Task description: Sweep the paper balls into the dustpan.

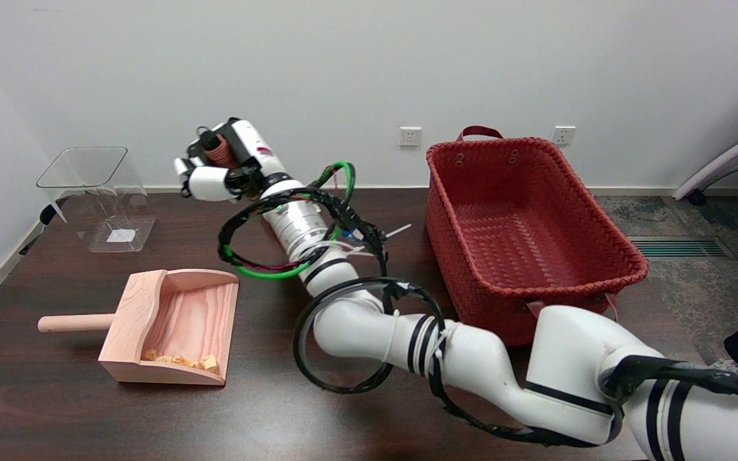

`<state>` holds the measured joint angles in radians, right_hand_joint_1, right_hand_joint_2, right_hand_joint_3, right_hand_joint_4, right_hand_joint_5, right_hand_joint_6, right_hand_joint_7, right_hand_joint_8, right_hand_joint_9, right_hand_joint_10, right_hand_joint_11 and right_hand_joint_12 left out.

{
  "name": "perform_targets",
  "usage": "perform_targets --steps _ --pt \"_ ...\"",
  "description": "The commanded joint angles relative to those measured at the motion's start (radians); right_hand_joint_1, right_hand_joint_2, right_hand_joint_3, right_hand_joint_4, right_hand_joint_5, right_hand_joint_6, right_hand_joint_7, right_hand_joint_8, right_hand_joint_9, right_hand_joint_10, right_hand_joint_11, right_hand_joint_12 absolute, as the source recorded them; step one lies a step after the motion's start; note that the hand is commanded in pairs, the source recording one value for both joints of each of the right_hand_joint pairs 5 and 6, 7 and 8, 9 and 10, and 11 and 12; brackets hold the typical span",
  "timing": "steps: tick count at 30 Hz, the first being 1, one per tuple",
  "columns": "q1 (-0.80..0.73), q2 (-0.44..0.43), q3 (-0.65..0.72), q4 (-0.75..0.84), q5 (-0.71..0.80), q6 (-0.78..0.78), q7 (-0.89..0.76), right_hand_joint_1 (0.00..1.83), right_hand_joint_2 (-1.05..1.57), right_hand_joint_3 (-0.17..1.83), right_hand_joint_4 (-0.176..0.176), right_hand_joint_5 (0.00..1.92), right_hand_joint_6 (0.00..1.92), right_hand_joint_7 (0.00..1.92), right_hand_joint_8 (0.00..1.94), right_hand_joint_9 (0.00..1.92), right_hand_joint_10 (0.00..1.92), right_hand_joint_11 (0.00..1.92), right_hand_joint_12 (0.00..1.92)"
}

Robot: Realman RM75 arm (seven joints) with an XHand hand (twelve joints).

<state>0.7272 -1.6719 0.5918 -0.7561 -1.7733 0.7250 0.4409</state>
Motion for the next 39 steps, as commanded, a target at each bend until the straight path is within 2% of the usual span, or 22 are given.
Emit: perform_targets --steps 1,10,21,25,30,39 --pt "0.053 0.09 0.029 0.067 -0.019 0.071 0.003 1.26 1.2 0.87 0.0 1.92 1.92 1.92 1.92 1.92 1.92 1.92 1.92" --pt "0.029 0.098 0.022 0.141 0.052 0.079 0.013 1.27 1.19 0.83 0.0 1.92 1.92 1.92 1.92 1.92 1.92 1.92 1.92" --pt "-0.029 0.055 0.02 0.17 0.089 0.069 0.022 1.26 1.12 0.81 0.0 1.92 1.92 1.92 1.92 1.92 1.92 1.92 1.92" --pt "-0.04 0.033 0.019 0.172 0.094 0.057 0.097 1.26 1.12 0.8 0.0 1.92 1.92 1.92 1.92 1.92 1.92 1.92 1.92" --pt "-0.051 -0.001 0.014 0.151 0.117 0.015 0.279 1.25 1.11 0.81 0.0 1.92 1.92 1.92 1.92 1.92 1.92 1.92 1.92" --pt "-0.059 -0.06 -0.014 0.073 0.117 -0.047 0.36 1.24 1.1 0.85 0.0 1.92 1.92 1.92 1.92 1.92 1.92 1.92 1.92"
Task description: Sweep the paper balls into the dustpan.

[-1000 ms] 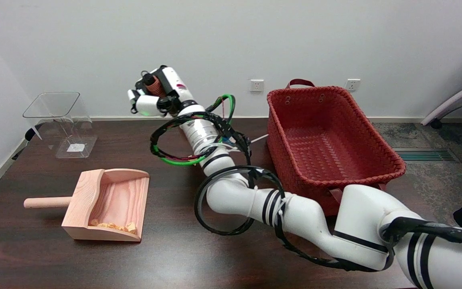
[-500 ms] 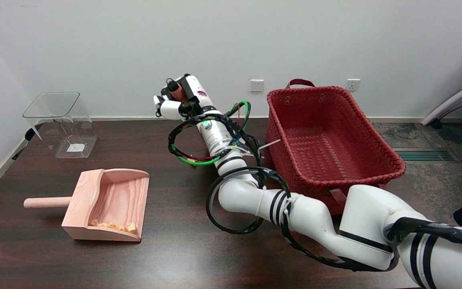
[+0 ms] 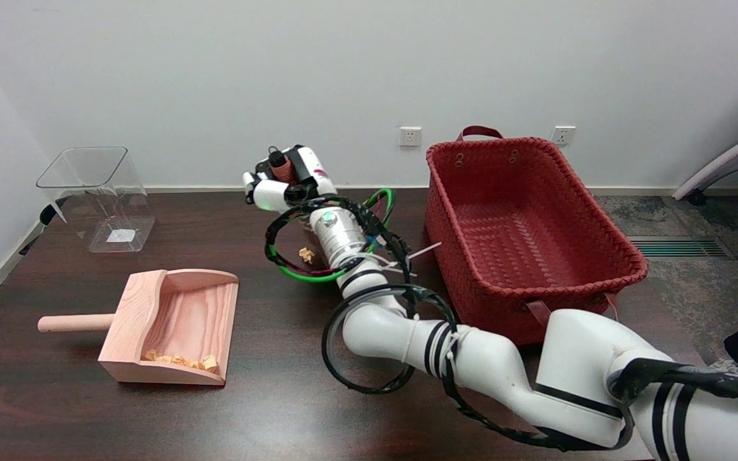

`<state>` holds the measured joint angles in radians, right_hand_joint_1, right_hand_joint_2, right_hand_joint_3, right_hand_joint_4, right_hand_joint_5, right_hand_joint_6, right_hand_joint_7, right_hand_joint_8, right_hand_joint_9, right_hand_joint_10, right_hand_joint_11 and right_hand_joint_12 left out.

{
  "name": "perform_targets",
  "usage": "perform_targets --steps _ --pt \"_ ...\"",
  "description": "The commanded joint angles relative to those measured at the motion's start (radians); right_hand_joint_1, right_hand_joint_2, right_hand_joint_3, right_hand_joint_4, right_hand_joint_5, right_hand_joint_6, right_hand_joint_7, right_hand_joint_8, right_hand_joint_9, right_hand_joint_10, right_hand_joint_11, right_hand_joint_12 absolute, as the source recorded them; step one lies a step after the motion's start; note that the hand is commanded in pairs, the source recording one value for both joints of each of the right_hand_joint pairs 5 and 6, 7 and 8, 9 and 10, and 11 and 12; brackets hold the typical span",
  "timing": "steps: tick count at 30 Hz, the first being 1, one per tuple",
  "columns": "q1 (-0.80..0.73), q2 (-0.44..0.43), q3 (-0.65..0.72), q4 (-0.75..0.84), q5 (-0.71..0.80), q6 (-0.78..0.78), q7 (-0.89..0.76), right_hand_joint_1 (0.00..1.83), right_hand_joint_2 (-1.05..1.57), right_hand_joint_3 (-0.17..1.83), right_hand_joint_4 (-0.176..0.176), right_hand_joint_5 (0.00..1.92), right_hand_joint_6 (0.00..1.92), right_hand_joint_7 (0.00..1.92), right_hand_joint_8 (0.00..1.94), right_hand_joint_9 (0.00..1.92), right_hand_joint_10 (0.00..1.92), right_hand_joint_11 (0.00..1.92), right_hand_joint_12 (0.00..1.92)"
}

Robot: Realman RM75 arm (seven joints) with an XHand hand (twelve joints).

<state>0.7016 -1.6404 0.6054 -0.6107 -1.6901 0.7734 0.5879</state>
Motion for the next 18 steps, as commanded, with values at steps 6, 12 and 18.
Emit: perform_targets --steps 6,12,18 --pt "-0.054 -0.112 -0.028 -0.171 0.047 -0.146 0.213 1.23 1.1 0.88 0.0 1.92 1.92 1.92 1.92 1.92 1.92 1.92 1.92" --pt "-0.076 -0.114 -0.028 -0.27 0.07 -0.202 0.204 1.2 1.11 0.95 0.0 1.92 1.92 1.92 1.92 1.92 1.92 1.92 1.92" --pt "-0.098 -0.119 -0.02 -0.33 0.088 -0.226 0.16 1.19 1.11 1.05 0.0 1.92 1.92 1.92 1.92 1.92 1.92 1.92 1.92"
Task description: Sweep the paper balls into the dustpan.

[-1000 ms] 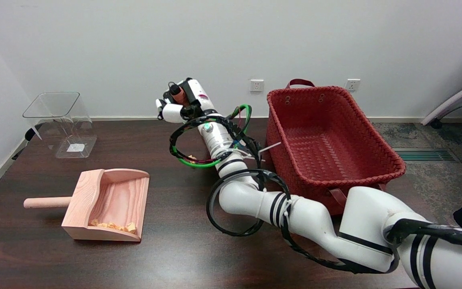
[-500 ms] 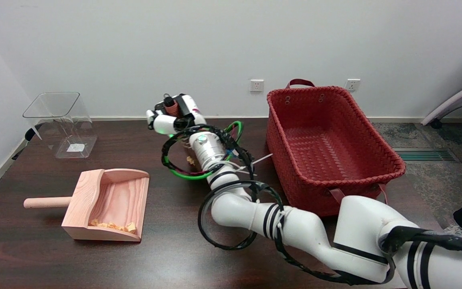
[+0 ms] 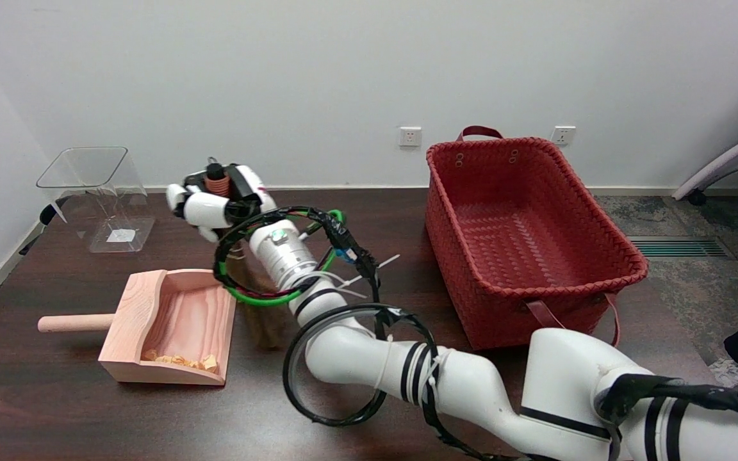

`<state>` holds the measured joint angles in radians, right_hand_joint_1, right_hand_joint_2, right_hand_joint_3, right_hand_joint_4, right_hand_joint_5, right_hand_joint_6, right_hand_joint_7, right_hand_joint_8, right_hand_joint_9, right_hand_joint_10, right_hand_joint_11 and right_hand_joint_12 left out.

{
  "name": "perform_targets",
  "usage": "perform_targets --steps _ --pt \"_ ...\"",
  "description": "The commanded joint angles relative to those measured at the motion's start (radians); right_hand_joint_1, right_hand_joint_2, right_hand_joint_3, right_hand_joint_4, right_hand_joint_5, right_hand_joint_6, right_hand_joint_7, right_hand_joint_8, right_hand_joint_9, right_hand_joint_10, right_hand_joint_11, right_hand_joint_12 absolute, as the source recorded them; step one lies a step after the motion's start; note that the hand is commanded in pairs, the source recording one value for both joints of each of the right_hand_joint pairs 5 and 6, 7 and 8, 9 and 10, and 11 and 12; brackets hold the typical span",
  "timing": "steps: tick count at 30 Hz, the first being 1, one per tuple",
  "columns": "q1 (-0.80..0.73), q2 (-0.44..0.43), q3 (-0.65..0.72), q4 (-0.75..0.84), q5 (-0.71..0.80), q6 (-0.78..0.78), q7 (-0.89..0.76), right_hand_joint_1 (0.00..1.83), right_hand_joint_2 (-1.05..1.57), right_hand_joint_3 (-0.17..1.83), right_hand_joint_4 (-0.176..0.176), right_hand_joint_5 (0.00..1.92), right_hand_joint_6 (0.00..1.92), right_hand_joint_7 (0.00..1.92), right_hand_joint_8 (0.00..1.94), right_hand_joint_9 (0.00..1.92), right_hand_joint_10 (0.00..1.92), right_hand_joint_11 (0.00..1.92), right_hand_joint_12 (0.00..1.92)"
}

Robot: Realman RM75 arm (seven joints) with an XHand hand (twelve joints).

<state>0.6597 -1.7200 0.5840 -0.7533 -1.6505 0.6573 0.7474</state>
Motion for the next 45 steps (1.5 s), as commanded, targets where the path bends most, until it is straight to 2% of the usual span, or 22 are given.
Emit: perform_targets --steps 1,10,20,26,29,31,34,36,45 --pt "-0.057 -0.039 -0.001 -0.197 0.053 -0.11 -0.014 1.18 1.12 1.07 0.0 1.92 1.92 1.92 1.92 1.92 1.92 1.92 1.92" --pt "-0.054 -0.069 0.002 -0.202 0.044 -0.098 -0.032 1.16 1.11 1.2 0.0 1.92 1.92 1.92 1.92 1.92 1.92 1.92 1.92" --pt "-0.034 -0.084 0.002 -0.19 -0.005 -0.094 -0.052 1.15 1.1 1.19 0.0 1.92 1.92 1.92 1.92 1.92 1.92 1.92 1.92" --pt "-0.009 -0.079 0.01 -0.207 -0.084 -0.088 -0.251 1.15 1.09 1.19 0.0 1.92 1.92 1.92 1.92 1.92 1.92 1.92 1.92" --pt "-0.001 -0.076 0.012 -0.218 -0.184 -0.067 -0.334 1.16 1.1 1.17 0.0 1.92 1.92 1.92 1.92 1.92 1.92 1.92 1.92" --pt "-0.006 -0.072 0.015 -0.237 -0.262 -0.032 -0.47 1.17 1.12 1.14 0.0 1.92 1.92 1.92 1.92 1.92 1.92 1.92 1.92" --pt "-0.031 -0.057 0.017 -0.285 -0.273 -0.016 -0.679 1.18 1.15 1.13 0.0 1.92 1.92 1.92 1.92 1.92 1.92 1.92 1.92" --pt "-0.062 -0.052 0.018 -0.314 -0.263 -0.003 -0.753 1.18 1.16 1.13 0.0 1.92 1.92 1.92 1.92 1.92 1.92 1.92 1.92" --pt "-0.216 -0.039 0.076 -0.454 -0.26 -0.003 -0.887 1.2 1.17 1.09 0.0 1.92 1.92 1.92 1.92 1.92 1.92 1.92 1.92"
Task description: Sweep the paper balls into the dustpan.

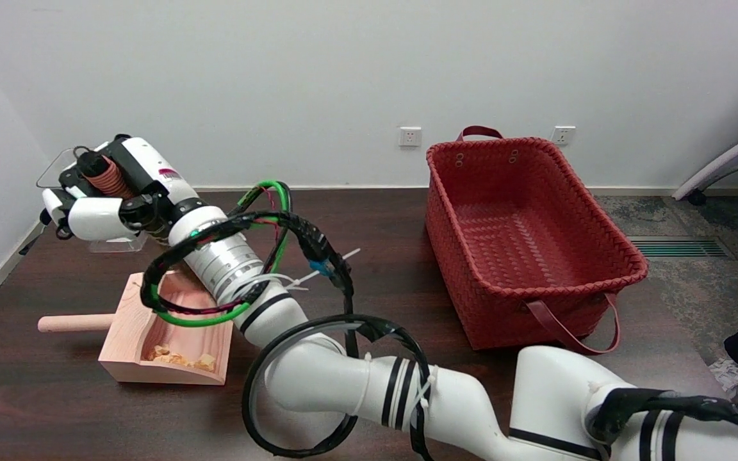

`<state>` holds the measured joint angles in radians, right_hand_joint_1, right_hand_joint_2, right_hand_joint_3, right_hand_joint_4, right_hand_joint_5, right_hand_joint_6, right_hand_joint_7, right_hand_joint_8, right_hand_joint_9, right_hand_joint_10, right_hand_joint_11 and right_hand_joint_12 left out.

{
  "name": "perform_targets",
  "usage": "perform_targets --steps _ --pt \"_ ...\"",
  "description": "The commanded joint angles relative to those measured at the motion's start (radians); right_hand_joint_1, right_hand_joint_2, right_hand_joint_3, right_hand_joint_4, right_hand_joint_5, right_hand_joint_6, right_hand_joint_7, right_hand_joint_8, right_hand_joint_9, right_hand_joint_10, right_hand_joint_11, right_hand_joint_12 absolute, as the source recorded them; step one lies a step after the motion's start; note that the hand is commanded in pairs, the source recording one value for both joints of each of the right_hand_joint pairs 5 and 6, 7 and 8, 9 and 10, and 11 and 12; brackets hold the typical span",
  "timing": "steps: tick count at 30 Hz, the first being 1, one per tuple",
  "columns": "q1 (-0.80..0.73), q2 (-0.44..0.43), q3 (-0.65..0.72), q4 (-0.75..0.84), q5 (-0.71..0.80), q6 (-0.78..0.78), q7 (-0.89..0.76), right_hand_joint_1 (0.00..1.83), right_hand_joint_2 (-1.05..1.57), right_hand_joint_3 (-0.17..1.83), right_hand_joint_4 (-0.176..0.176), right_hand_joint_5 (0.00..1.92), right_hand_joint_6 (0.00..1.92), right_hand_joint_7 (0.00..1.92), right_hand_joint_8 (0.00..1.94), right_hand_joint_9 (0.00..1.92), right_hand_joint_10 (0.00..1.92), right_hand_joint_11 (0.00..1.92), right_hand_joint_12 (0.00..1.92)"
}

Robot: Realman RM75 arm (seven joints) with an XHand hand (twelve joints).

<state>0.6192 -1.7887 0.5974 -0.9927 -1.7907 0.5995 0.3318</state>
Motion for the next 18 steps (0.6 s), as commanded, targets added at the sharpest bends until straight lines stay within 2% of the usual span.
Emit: perform_targets --steps 1,9,18 --pt "-0.188 0.031 0.062 -0.226 -0.119 0.059 -0.481 1.2 1.17 1.09 0.0 1.92 1.92 1.92 1.92 1.92 1.92 1.92 1.92" --pt "-0.34 0.026 0.069 -0.276 -0.126 0.178 -0.513 1.2 1.18 1.06 0.0 1.92 1.92 1.92 1.92 1.92 1.92 1.92 1.92" --pt "-0.403 -0.027 0.003 -0.162 -0.124 0.391 -0.496 1.21 1.19 1.04 0.0 1.92 1.92 1.92 1.92 1.92 1.92 1.92 1.92"
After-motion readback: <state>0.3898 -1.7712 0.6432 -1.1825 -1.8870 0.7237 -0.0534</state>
